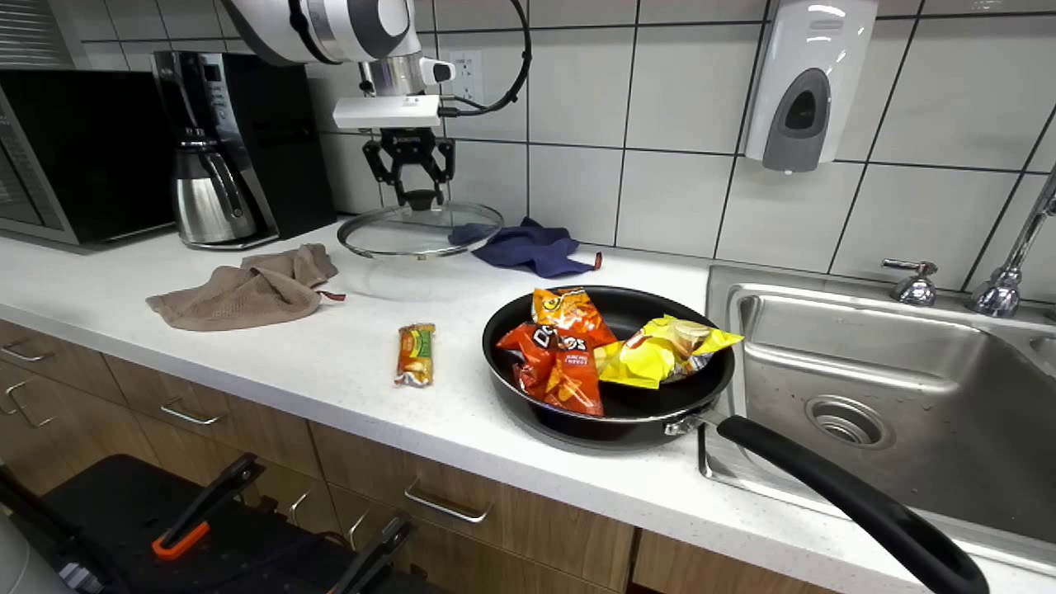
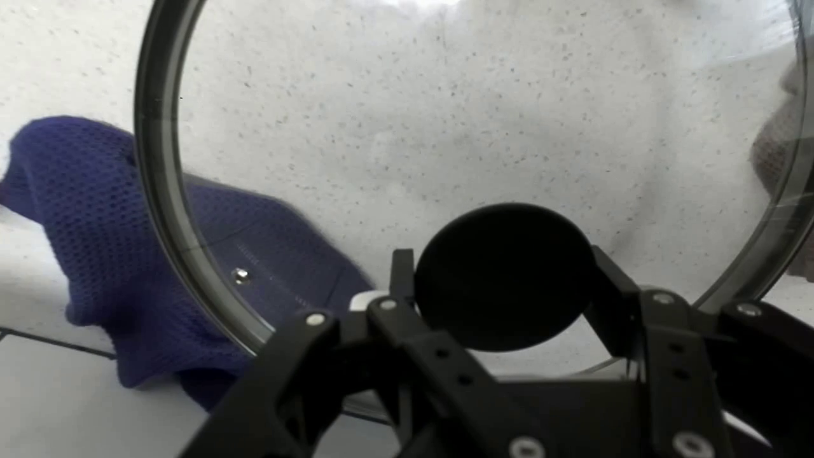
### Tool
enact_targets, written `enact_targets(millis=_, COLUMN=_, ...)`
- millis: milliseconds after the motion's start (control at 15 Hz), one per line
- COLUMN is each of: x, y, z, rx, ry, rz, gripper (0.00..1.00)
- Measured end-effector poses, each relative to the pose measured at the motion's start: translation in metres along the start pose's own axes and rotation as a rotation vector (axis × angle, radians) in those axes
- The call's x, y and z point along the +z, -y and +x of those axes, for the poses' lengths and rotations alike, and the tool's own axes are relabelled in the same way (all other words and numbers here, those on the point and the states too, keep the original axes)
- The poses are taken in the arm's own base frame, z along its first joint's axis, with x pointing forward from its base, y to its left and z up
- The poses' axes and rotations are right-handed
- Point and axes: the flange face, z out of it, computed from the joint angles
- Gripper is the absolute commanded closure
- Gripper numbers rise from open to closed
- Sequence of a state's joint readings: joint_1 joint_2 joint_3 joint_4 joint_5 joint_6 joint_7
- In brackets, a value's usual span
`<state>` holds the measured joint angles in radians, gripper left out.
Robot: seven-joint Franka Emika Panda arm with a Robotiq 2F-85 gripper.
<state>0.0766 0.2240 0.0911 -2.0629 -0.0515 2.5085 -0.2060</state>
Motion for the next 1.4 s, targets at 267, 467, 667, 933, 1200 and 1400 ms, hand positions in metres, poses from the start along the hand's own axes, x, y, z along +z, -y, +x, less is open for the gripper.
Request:
enact_targets(millis=267, x=-0.014, y=-0.028, z=-0.016, rx=0.050, ry=0.036, rz=-0.015, gripper=0.61)
enact_targets(millis=467, x=-0.021, y=-0.046, z=-0.032, rx=0.090, ry=0.046, rz=-0.023, gripper=0.61)
enact_targets(millis=667, x=-0.027, y=-0.064, z=-0.051, rx=0.143, ry=0.050, rz=-0.024, gripper=0.61)
enact_targets(millis=933, x=-0.034, y=-0.087, z=-0.086, rx=0.237, ry=0.066, rz=-0.032, gripper=0.61)
enact_targets(millis=1200, x=-0.041, y=-0.104, z=-0.122, rx=0.345, ry=0.079, rz=-0.042, gripper=0.61)
enact_targets(millis=1400, x=-0.052, y=-0.116, z=-0.147, rx=0.423, ry=0.078, rz=-0.057, gripper=0.61)
